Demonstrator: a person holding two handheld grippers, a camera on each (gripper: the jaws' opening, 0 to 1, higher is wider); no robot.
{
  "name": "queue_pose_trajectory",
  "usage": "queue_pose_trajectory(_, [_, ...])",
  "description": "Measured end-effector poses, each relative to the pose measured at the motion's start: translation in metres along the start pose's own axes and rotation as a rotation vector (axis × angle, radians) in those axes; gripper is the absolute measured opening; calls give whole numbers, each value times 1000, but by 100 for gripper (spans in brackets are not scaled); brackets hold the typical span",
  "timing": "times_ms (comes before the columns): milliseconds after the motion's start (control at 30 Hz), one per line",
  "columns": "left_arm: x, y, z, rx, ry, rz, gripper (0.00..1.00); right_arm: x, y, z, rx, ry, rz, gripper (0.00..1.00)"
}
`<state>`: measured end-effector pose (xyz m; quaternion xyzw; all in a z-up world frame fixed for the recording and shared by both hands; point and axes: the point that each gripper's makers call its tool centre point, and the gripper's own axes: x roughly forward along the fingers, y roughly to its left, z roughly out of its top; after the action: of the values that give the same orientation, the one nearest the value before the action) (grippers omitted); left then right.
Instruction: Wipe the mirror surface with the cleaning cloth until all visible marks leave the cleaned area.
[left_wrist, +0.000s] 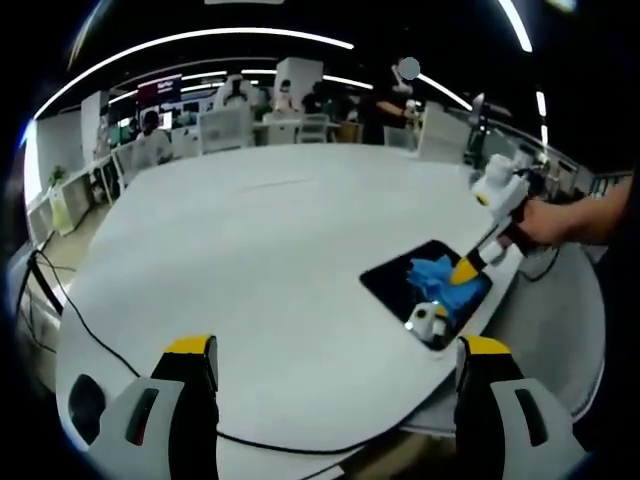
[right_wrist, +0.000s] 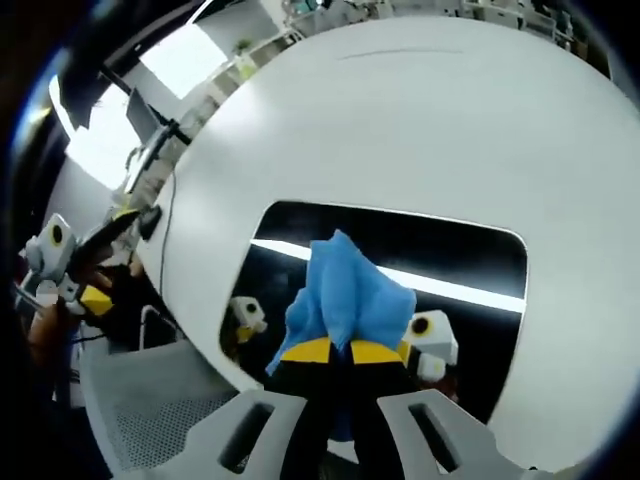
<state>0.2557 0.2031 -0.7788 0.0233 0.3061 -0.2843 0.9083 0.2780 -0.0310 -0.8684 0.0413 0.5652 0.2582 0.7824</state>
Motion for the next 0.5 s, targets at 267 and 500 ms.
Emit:
queue_pose_trajectory(267, [-4,2,-4,-2,6,8,100,8,-12,30,-35,-7,-29,0])
queue_pose_trajectory(500, [-9,3,-7,-7,6,16,100,14,-20,56,-48,-14,-55,0])
